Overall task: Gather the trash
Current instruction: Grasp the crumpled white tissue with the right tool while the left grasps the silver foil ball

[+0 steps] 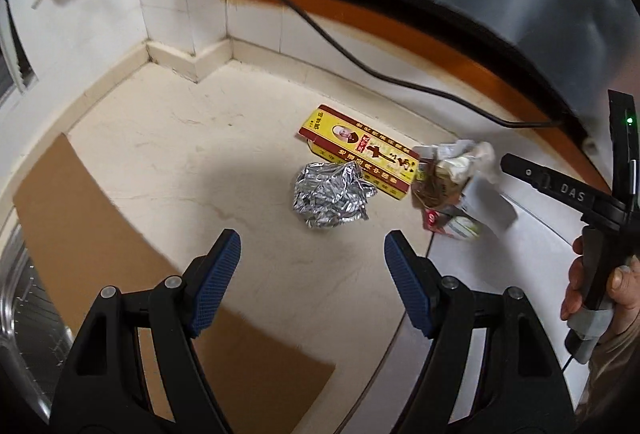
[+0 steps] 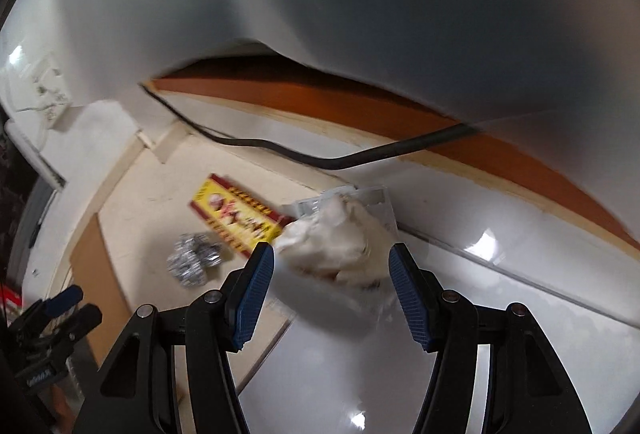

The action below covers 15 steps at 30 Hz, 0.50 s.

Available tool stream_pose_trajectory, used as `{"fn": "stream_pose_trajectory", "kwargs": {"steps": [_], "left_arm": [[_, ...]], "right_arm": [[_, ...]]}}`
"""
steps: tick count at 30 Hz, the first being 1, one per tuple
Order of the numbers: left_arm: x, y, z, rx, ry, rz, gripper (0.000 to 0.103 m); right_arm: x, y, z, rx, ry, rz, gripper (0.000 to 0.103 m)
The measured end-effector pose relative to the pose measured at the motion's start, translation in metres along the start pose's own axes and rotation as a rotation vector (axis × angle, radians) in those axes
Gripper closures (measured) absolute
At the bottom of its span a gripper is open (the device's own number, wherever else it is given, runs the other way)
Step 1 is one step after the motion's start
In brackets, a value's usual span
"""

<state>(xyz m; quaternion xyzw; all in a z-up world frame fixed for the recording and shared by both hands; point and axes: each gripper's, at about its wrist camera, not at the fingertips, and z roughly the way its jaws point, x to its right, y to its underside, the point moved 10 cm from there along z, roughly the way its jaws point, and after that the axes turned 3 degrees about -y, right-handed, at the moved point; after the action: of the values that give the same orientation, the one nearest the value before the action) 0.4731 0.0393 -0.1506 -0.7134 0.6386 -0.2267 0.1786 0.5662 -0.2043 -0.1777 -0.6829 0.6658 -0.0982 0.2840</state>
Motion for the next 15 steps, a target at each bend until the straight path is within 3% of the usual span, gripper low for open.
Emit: {"fn": "stream_pose_trajectory", "kwargs": {"steps": [5, 10, 12, 14, 15], "left_arm": [[0.011, -0.004, 0.039, -0.021, -0.01, -0.011, 0.031], [0.013, -0.007, 0.069, -0.043, -0.022, -0.033, 0.03], [0.012, -0.007, 0.079, -0.054, -0.024, -0.047, 0.029], [0.011, -0.006, 0.087, -0.064, -0.019, -0.06, 0.029], [0.009, -0.005, 0.09, -0.069, -0.015, -0.069, 0.029]], "right_arm": [[0.015, -0.014, 0.045, 0.013, 0.024, -0.01, 0.042], [0.011, -0.011, 0.086, -0.034, 0.016, -0.041, 0.042], [0.011, -0.008, 0.089, -0.027, -0.003, -0.025, 0.045], [0.01, -0.002, 0.089, -0.032, -0.015, -0.026, 0.06], [0.009, 0.0, 0.088, -0.034, -0.022, -0.034, 0.062]]}}
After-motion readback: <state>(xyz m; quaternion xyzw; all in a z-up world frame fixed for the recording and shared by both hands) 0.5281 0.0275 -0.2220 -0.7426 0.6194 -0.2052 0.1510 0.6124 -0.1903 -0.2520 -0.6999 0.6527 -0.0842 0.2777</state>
